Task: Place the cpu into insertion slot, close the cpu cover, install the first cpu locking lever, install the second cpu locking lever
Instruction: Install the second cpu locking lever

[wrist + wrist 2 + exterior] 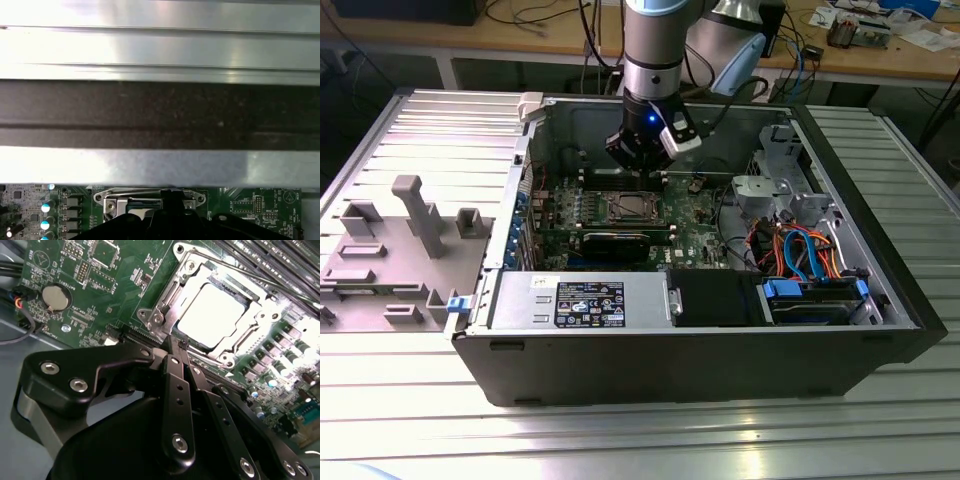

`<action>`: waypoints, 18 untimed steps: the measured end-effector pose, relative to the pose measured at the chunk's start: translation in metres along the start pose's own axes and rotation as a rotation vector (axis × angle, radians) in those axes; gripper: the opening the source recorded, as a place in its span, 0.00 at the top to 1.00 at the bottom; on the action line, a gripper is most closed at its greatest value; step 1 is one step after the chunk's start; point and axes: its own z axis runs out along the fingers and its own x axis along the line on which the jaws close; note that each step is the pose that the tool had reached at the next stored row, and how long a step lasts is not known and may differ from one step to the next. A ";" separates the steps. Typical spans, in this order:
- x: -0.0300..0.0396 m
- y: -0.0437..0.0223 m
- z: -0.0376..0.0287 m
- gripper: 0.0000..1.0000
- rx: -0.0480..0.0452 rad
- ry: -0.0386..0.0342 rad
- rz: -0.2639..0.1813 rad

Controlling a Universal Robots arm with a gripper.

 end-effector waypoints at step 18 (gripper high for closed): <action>-0.0001 -0.0057 -0.0119 0.89 -0.0001 -0.0001 0.000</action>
